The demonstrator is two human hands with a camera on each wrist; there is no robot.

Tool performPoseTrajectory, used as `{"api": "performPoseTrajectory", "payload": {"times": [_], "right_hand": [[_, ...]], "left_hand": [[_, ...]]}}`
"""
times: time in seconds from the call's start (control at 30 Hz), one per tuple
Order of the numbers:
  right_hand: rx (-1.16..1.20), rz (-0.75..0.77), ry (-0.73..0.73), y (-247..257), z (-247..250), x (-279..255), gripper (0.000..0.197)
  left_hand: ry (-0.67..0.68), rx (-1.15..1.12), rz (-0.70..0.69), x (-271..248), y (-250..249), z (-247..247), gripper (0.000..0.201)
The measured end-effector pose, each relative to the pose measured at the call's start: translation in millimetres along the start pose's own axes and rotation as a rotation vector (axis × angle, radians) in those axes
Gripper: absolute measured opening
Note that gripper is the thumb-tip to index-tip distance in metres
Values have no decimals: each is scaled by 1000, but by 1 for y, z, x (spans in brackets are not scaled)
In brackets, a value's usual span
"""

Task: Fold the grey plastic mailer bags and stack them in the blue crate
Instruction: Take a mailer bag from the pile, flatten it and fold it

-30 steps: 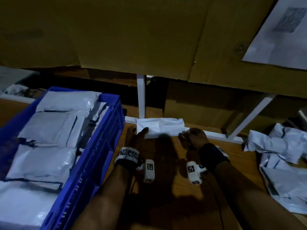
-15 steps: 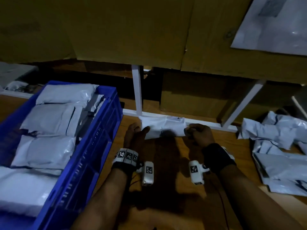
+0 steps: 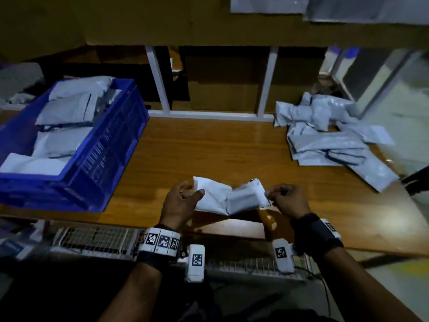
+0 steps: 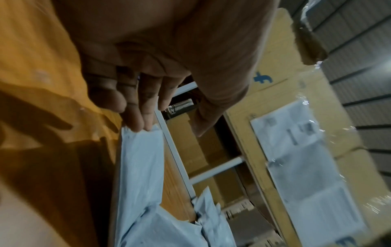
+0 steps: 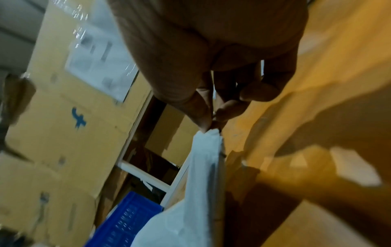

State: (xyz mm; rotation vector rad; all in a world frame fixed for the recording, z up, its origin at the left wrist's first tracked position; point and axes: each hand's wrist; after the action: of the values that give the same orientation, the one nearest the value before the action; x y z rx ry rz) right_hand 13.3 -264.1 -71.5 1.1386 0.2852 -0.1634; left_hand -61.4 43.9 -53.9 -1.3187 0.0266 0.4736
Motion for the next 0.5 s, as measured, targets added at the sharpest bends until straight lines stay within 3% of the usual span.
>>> {"api": "performPoseTrajectory", "payload": {"times": [0.07,0.17,0.33,0.4,0.5], "right_hand": [[71,-83,3,-13,10,-22,7],[179,-204,-4,-32,18,-42,16],[-6,-146,-74,-43,26,-51,12],[-175,-23,-135,-35,29,-59,9],[-473,263,-151,-19,16,-70,23]], "left_hand": [[8,19,-11,-21,6,-7,93],[19,93,-11,-37,19,-18,70],[46,322,31,-45,34,-30,62],[1,494,-97,-48,35,-28,62],[-75,754,-454,-51,29,-39,59]]}}
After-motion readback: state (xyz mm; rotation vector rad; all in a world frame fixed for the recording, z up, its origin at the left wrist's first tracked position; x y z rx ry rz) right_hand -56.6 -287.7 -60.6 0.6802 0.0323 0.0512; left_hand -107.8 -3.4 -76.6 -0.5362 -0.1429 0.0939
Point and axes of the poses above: each hand's wrist, its own x-axis towards the middle knuckle, its own z-axis out of the back of the hand, y = z × x, and after that the axes turned 7 degrees about y, right-handed
